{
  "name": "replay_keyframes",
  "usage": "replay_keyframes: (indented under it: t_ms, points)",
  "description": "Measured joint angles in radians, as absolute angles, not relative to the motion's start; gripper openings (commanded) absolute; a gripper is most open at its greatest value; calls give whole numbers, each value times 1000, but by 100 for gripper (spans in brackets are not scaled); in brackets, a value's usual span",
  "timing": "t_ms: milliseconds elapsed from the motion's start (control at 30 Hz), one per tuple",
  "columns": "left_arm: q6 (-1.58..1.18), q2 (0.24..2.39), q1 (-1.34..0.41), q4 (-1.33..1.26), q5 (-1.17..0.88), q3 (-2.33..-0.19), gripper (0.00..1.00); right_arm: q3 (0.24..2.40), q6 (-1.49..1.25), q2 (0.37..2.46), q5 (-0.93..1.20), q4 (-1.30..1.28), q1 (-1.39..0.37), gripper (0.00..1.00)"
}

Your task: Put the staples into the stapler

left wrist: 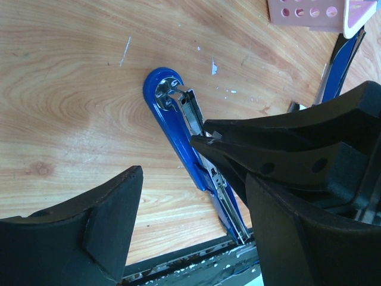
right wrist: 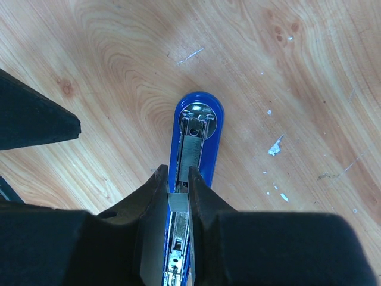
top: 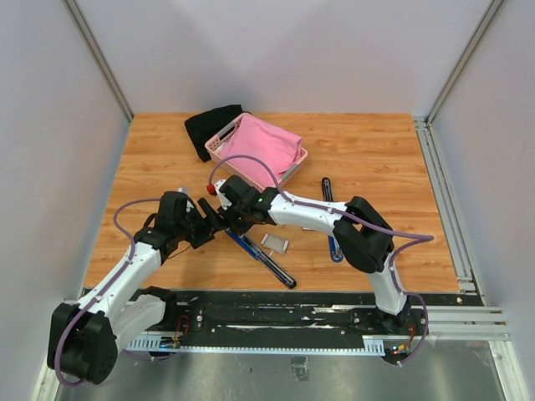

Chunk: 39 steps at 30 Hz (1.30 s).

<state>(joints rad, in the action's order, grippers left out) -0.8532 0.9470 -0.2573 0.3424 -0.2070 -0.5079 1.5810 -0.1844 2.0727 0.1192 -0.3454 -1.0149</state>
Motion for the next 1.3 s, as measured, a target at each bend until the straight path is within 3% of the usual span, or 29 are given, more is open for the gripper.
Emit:
replay_keyframes:
  t_ms: [1300]
  points:
    - [-853,930,-251,347,-211,-508,75,1573,-178,2067,112,-350,-1015,11]
